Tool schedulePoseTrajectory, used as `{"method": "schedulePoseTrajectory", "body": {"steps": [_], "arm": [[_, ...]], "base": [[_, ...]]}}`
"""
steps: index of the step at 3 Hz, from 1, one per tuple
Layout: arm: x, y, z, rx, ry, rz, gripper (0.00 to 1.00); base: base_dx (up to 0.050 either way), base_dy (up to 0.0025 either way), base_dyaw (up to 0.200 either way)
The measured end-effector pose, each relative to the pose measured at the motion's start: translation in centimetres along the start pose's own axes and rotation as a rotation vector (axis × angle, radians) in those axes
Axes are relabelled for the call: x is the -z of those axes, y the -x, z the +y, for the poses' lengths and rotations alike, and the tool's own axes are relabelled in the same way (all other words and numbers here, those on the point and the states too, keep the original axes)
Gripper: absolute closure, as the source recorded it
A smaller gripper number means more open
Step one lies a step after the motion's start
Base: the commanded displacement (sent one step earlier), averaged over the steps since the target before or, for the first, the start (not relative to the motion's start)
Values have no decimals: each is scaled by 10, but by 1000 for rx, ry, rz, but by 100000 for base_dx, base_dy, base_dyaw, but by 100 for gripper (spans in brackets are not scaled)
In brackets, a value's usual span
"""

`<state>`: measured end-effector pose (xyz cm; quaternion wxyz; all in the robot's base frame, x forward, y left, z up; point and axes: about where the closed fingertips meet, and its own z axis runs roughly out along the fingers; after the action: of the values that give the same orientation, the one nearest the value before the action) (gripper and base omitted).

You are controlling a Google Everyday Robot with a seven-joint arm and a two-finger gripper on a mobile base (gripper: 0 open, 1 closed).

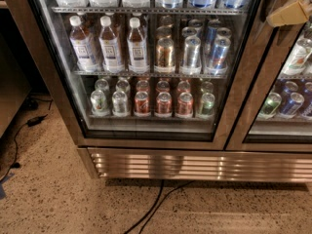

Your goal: Open left fridge door

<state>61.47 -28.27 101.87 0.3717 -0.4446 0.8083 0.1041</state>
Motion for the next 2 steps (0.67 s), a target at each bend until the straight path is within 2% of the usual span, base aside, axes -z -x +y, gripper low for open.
{"method": "schedulePoseTrajectory", "body": {"steps": [1, 2], "arm": [[3, 1, -1, -4, -15, 1, 100], [-1, 0, 1, -7, -9, 5, 100]], "base": [[0, 0, 0], [0, 0, 0]]}}
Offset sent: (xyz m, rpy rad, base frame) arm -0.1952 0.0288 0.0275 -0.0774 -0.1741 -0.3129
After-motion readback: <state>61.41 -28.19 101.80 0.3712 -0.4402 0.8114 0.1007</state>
